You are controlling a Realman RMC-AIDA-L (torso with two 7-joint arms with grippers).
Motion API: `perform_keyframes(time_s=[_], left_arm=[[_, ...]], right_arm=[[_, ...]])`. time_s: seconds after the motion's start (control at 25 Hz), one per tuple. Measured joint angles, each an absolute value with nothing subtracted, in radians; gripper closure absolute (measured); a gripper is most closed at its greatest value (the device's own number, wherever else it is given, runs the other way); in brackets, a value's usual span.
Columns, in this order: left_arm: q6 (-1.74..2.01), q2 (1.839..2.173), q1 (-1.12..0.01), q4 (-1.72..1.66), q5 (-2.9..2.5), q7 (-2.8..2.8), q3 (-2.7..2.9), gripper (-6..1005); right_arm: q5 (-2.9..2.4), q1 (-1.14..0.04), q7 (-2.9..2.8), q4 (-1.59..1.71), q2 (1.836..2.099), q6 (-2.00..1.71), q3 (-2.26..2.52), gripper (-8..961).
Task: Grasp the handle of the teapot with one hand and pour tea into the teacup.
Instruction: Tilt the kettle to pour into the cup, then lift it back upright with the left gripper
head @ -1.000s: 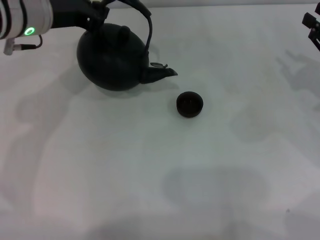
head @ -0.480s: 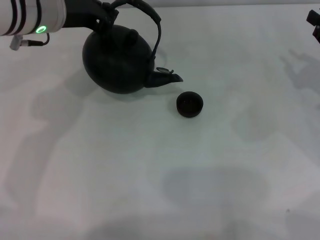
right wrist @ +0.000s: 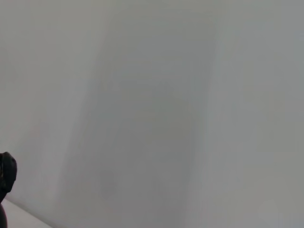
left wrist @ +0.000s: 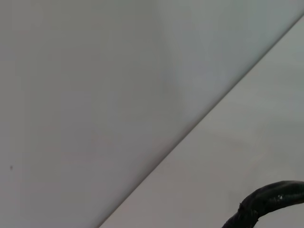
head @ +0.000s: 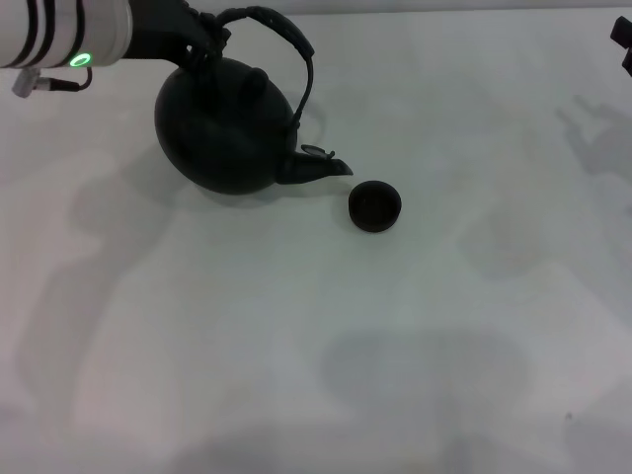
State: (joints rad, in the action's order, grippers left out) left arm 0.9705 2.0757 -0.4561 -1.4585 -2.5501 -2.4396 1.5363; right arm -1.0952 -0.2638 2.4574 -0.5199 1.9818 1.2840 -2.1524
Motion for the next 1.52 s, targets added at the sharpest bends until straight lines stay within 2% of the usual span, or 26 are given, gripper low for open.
perform_keyframes(time_s=[1.52], left_arm=[[1.036,2.078,-0.598,-1.458,-2.782,-2.567,1.705,869]], right_arm=[[-1.095,-0.272,2.462,-0.517,1.983,1.281,-2.164,636]])
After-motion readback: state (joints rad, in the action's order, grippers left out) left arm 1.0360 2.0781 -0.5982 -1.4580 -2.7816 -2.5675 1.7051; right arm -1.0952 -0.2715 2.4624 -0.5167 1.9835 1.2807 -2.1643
